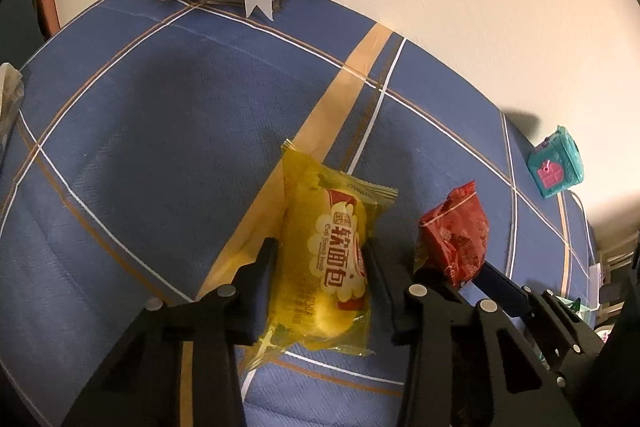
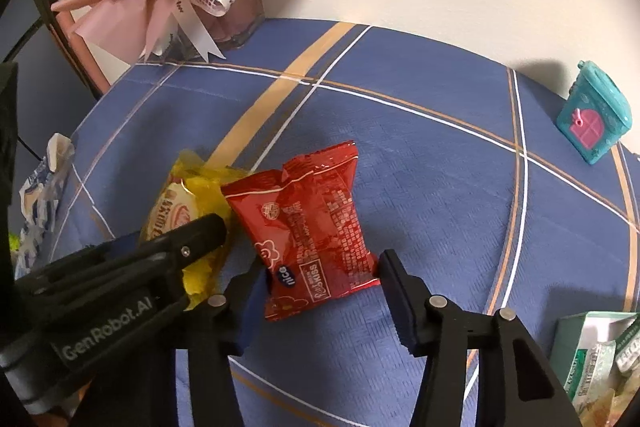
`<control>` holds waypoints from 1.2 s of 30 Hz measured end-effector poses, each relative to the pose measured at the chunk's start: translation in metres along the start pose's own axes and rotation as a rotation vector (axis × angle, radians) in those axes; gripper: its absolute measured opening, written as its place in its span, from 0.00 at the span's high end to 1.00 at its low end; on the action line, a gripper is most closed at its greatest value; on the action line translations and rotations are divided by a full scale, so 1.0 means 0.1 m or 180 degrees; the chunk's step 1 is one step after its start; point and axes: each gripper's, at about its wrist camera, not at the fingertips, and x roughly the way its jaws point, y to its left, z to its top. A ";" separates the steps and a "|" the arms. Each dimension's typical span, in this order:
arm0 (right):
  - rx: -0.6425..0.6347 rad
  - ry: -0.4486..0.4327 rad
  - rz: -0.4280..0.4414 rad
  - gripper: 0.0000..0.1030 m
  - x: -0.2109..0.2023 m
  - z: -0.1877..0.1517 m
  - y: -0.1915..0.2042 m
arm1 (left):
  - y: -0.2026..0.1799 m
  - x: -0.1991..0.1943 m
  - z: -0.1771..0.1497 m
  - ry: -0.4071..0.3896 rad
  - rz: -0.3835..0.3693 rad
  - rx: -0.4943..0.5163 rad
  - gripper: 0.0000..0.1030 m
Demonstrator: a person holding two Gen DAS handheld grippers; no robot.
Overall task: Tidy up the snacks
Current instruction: 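Grasp the yellow bread bag with the left tool while the right tool grasps the red candy pack, then carry the yellow bag and red pack onto the white tray and open both tools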
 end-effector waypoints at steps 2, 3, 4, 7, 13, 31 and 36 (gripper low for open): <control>0.0019 0.0005 -0.0008 0.47 -0.03 -0.01 -0.02 | 0.00 -0.01 -0.01 0.0011 0.0013 -0.0022 0.57; 0.0028 0.0003 -0.0011 0.47 -0.05 -0.02 -0.03 | 0.00 -0.02 -0.02 0.0023 0.0010 -0.0039 0.58; 0.0043 -0.0001 -0.0029 0.47 -0.07 -0.04 -0.04 | 0.00 -0.03 -0.03 0.0036 0.0005 -0.0051 0.58; 0.0171 -0.0006 0.0024 0.47 -0.14 -0.11 -0.10 | -0.02 -0.06 -0.06 0.0071 0.0006 -0.0078 0.58; 0.0324 0.0013 0.0056 0.47 -0.32 -0.24 -0.18 | -0.08 -0.20 -0.13 0.0111 0.0028 -0.0131 0.58; 0.0545 -0.0110 -0.0170 0.47 -1.22 -0.61 -0.38 | -0.61 -0.97 -0.56 -0.0066 0.0011 0.0050 0.58; 0.0592 -0.0142 -0.0233 0.47 -1.43 -0.73 -0.44 | -0.80 -1.17 -0.71 -0.0166 0.0001 0.0151 0.58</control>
